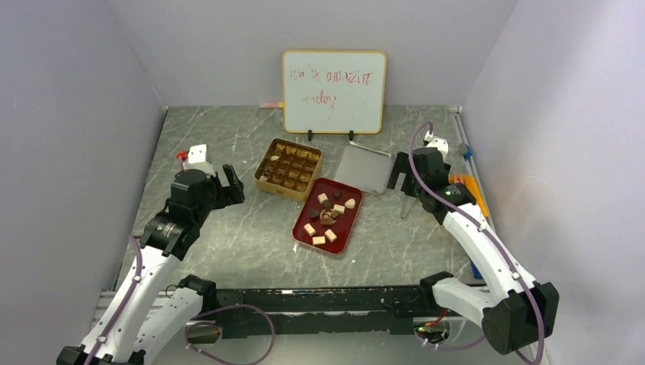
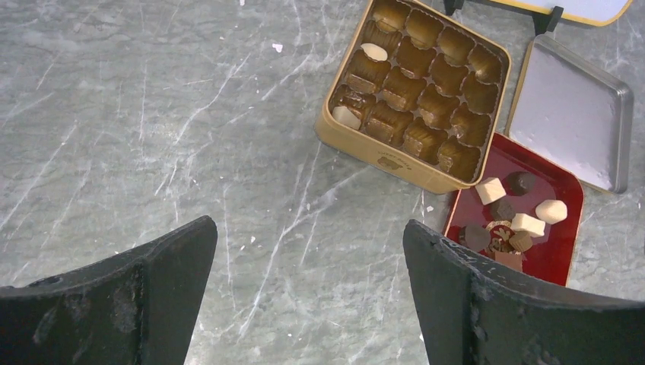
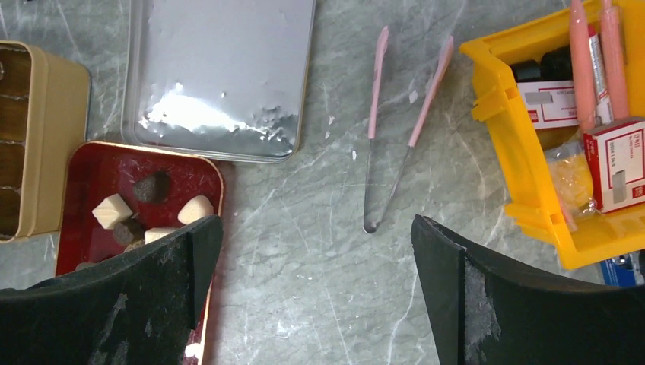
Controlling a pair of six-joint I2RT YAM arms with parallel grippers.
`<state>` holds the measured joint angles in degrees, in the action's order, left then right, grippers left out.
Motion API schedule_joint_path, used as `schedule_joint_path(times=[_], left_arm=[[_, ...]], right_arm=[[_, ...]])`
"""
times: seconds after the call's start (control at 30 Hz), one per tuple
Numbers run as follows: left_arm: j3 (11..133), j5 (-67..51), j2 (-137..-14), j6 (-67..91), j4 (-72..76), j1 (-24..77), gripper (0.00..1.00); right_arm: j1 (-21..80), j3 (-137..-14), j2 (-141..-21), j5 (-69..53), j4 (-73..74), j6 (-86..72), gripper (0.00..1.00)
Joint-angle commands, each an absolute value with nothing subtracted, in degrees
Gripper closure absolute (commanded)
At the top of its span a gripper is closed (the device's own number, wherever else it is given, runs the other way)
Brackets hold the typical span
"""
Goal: Pack the chocolate
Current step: Pick up the clamp from the center of the board.
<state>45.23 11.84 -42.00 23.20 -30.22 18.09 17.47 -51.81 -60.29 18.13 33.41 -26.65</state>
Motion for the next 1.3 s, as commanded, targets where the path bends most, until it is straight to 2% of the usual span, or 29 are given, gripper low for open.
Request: schedule_joint_path(times=[0.0, 0.43, 0.57, 0.7, 0.9, 1.03, 1.27], left_arm=[[46.63, 12.60, -41.99, 22.38, -28.48, 18.28, 0.03], [45.94, 11.09, -40.53, 21.24, -27.33, 18.28, 0.03], [45.03, 10.12, -41.17, 22.14, -25.99, 18.24, 0.03], [44.65, 3.64, -41.64, 21.33, -23.39, 18.28, 0.03], [44.69, 5.98, -41.24, 20.96, -22.80, 18.28, 0.03], [43.59, 6.03, -39.79, 21.11, -21.35, 18.28, 0.09], [41.31, 7.91, -36.39, 20.75, -19.26, 18.28, 0.11]], right_arm=[[17.82, -52.44, -57.57, 18.73, 33.03, -23.71, 0.00], [17.36, -48.41, -58.05, 13.73, 30.38, -27.19, 0.00], [16.38, -48.63, -59.48, 14.57, 32.14, -29.05, 0.00], [16.26, -49.72, -62.86, 17.39, 35.46, -28.82, 0.00], [15.91, -49.17, -64.40, 20.73, 37.39, -30.07, 0.01], [15.91, -48.51, -66.17, 23.33, 37.86, -32.31, 0.03], [15.82, -46.52, -68.85, 25.28, 35.29, -37.74, 0.07]])
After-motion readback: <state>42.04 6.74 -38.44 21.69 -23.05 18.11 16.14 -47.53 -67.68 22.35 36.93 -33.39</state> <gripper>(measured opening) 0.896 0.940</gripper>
